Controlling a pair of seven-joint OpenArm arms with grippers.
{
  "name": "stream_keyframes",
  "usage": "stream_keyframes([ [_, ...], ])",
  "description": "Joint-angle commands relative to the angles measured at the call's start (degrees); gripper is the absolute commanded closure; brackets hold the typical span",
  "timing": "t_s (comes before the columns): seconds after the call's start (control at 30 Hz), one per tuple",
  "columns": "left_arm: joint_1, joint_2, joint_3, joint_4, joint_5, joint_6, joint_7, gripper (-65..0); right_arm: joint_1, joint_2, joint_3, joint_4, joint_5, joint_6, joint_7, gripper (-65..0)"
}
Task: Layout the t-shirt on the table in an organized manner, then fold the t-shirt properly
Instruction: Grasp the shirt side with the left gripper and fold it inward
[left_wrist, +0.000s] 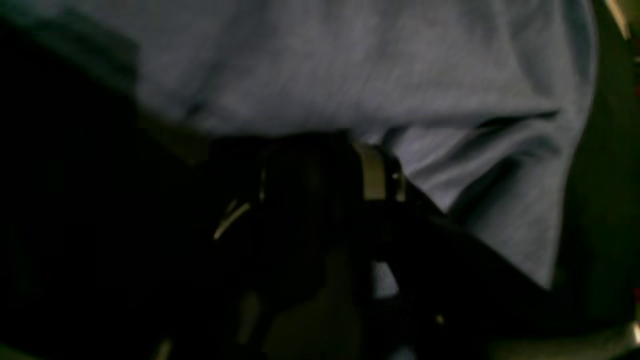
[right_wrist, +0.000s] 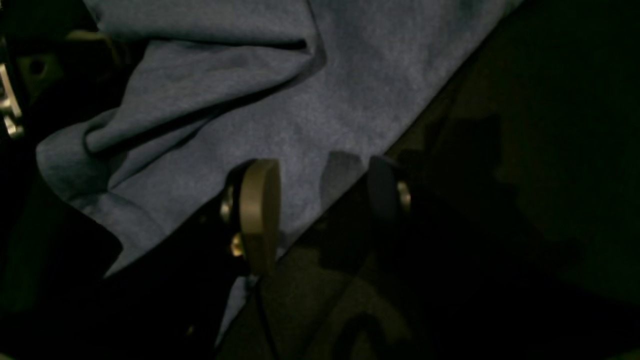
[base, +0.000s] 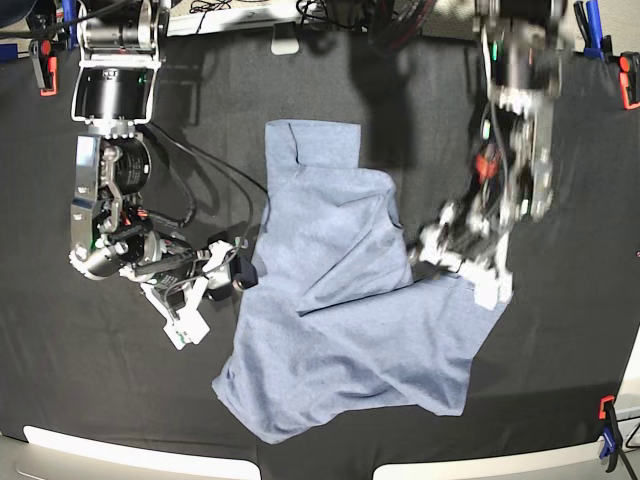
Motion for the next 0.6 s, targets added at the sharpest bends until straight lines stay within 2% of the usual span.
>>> stream_keyframes([
  [0.0, -1.9, 0.4, 0.0, -0.5, -0.9, -0.7, 0.5, -19.2, 1.4, 0.5, 0.2, 1.0, 1.0, 0.4, 1.2, -26.3],
  [0.23, -4.1, 3.0, 0.0, -2.8, -1.1, -3.3, 3.6, -17.6, 1.4, 0.5, 0.2, 1.0, -0.1, 0.4, 1.7, -26.3],
  [0.27, -4.1, 3.2, 0.1, -2.8, -1.1, -3.4, 4.2, -13.6, 1.4, 0.5, 0.2, 1.0, -0.3, 0.4, 1.9, -26.3],
  [0.33, -4.1, 3.1, 0.0, -2.8, -1.1, -3.5, 5.2, 0.0, 1.4, 0.5, 0.2, 1.0, -0.2, 0.4, 1.9, -26.3],
  [0.4, -4.1, 2.7, 0.0, -2.8, -1.1, -3.5, 5.9, 0.0, 1.4, 0.5, 0.2, 1.0, -0.2, 0.4, 2.6, -26.3],
  [0.47, -4.1, 1.6, 0.0, -2.3, -1.4, -3.5, 8.9, 0.0, 1.5, 0.5, 0.2, 1.0, -0.2, 0.4, 3.1, -26.3],
  [0.57, -2.3, -1.6, -0.1, 1.2, -1.3, -3.5, 12.7, 0.0, 1.7, 0.5, 0.2, 1.0, -0.2, 0.4, 3.2, -26.3],
])
